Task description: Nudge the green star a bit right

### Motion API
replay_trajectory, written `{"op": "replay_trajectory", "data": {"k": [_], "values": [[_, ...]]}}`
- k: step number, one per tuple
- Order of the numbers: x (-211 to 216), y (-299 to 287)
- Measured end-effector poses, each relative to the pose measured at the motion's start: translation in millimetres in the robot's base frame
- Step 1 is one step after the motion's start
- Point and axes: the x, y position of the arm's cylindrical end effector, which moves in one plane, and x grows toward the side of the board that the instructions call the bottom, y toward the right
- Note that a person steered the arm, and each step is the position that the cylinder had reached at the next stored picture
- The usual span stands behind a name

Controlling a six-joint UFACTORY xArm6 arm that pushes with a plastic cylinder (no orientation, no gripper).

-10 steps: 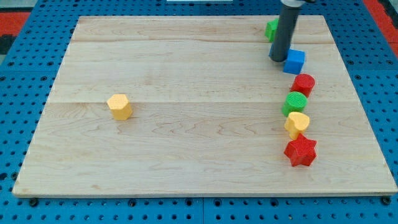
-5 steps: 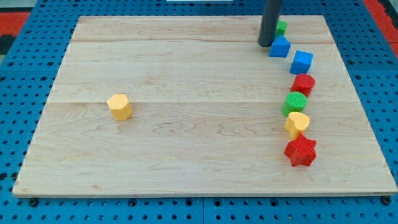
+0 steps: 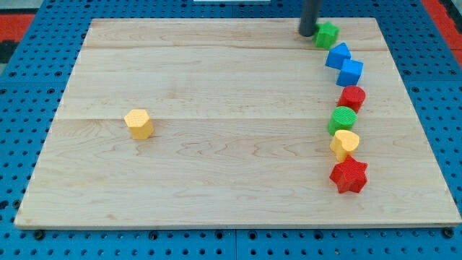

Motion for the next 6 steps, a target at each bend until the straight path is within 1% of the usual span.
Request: {"op": "replay_trajectory", "data": {"k": [1,2,3,4,5,6], "values": [[-21.7,-9.0],[-41.5,15.0],[-24.2,106.1],[24.6,174.6],[101.2,174.0],[123.4,159.8]]}}
